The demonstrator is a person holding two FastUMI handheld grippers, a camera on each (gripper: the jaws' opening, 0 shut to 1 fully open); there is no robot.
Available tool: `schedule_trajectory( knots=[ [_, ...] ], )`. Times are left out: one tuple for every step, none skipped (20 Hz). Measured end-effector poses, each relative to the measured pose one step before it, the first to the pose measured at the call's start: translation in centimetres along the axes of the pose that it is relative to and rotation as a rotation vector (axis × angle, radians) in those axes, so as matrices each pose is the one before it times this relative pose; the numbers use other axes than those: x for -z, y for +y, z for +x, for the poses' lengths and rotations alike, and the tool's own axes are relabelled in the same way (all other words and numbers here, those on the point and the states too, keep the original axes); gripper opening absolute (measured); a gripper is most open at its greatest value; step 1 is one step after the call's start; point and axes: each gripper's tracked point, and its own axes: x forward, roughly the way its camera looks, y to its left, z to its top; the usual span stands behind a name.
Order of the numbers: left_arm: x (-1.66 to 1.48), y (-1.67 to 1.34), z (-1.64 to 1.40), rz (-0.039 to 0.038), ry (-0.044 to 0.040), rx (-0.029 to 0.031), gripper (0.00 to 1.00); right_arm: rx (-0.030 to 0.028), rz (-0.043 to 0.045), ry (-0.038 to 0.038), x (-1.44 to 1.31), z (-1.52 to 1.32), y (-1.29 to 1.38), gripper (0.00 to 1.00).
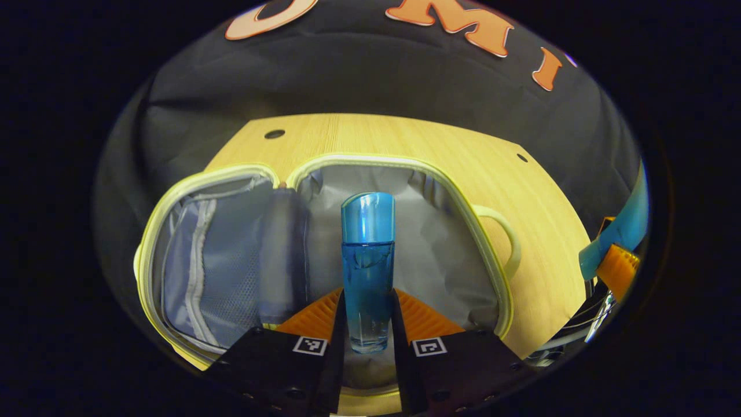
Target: First open the suitcase, pack the skin care products into it, and then close the suitcase.
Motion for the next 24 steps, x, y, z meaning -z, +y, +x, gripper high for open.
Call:
schedule_trajectory(
  knots=[
    [0.235, -0.014, 0.609, -0.00816, 0.02137, 0.00614, 0.39, 0.00566, 0.01193, 0.01075, 0.303, 0.342, 0.087, 0.44],
    [0.428, 0.082, 0.535, -0.01083, 0.02452, 0.00063, 0.39, 0.01187, 0.00966, 0.00516, 0.272, 0.320, 0.103, 0.44],
    [0.176, 0.135, 0.550, -0.00834, 0.02695, 0.00164, 0.39, 0.00394, 0.00618, 0.00833, 0.184, 0.329, 0.032, 0.44],
    [0.385, 0.156, 0.399, -0.01206, 0.03052, -0.00144, 0.39, 0.01126, 0.00304, 0.00801, 0.209, 0.289, -0.019, 0.44],
    [0.572, 0.175, 0.483, -0.01141, 0.02656, 0.00480, 0.39, 0.00787, 0.00208, 0.00812, 0.160, 0.245, -0.091, 0.44],
    [0.196, 0.155, 0.184, -0.00845, 0.02884, -0.00509, 0.39, 0.00840, 0.00394, 0.00985, 0.358, 0.195, 0.075, 0.44],
    [-0.138, -0.193, 0.415, -0.00512, 0.00749, 0.01038, 0.39, 0.00391, 0.00530, 0.00827, 0.148, 0.186, 0.030, 0.44],
    [-0.024, -0.480, 0.153, -0.00694, 0.01385, 0.01570, 0.39, -0.00009, 0.00589, 0.00752, 0.098, 0.325, 0.085, 0.45],
    [0.496, 0.040, 0.027, -0.00531, 0.03754, 0.00010, 0.39, -0.00035, 0.00577, 0.00758, 0.070, 0.388, -0.015, 0.44],
    [0.277, 0.165, 0.154, -0.00164, 0.02004, -0.00211, 0.39, -0.00422, 0.00434, 0.01022, 0.055, 0.380, 0.241, 0.44],
    [-0.075, -0.100, -0.010, -0.00619, 0.01085, -0.00518, 0.40, 0.00188, 0.00314, 0.00394, -0.257, 0.384, 0.059, 0.44],
    [-0.373, -0.102, 0.109, 0.00306, -0.00609, 0.00509, 0.40, -0.00370, 0.00383, 0.01073, 0.018, 0.576, 0.150, 0.45],
    [0.140, 0.236, -0.123, -0.00263, 0.00285, -0.00486, 0.41, 0.00287, 0.00614, 0.00750, 0.040, 0.452, 0.008, 0.45],
    [-0.120, -0.066, -0.195, -0.01707, -0.00364, 0.00159, 0.42, -0.00551, 0.00712, 0.01182, 0.314, 0.143, -0.040, 0.44],
    [-0.226, -0.261, -0.284, -0.01722, -0.01188, 0.02242, 0.44, -0.00238, 0.00701, 0.00779, 0.095, 0.354, -0.215, 0.44],
    [-0.156, -0.204, -0.238, -0.01793, -0.00937, 0.02039, 0.45, -0.00741, 0.00305, 0.01223, 0.105, 0.636, 0.010, 0.44],
    [-0.276, -0.285, -0.538, -0.01607, -0.01382, 0.02247, 0.47, -0.00632, 0.00056, 0.01423, -0.059, 0.482, 0.315, 0.44],
    [-0.230, 0.016, -0.821, -0.00090, -0.01667, 0.00266, 0.52, -0.00462, -0.00310, 0.01416, 0.018, 0.512, 0.238, 0.44],
    [-0.214, 0.081, -1.020, 0.00091, -0.01863, 0.00562, 0.65, -0.00381, -0.00379, 0.01497, 0.144, 0.541, 0.018, 0.44],
    [-0.567, 0.266, -1.066, 0.00993, -0.03939, 0.00034, 0.74, -0.00547, -0.00074, 0.01833, 0.385, 0.619, 0.081, 0.44],
    [-0.555, 0.397, -1.201, 0.00959, -0.03830, -0.00305, 0.80, -0.01063, 0.00455, 0.02059, 0.345, 0.503, 0.273, 0.44],
    [-0.805, 0.530, -1.269, 0.00908, -0.04597, -0.00760, 0.80, -0.01121, 0.00546, 0.02095, 0.236, 0.735, 0.226, 0.45],
    [-0.900, 0.692, -1.257, 0.00853, -0.04541, -0.01347, 0.81, -0.00532, 0.00383, 0.02263, 0.174, 0.786, 0.106, 0.45],
    [-0.913, 1.238, -1.434, 0.00572, -0.04163, -0.02600, 0.83, -0.00544, 0.00207, 0.02521, 0.415, 0.851, 0.391, 0.44]
  ],
)
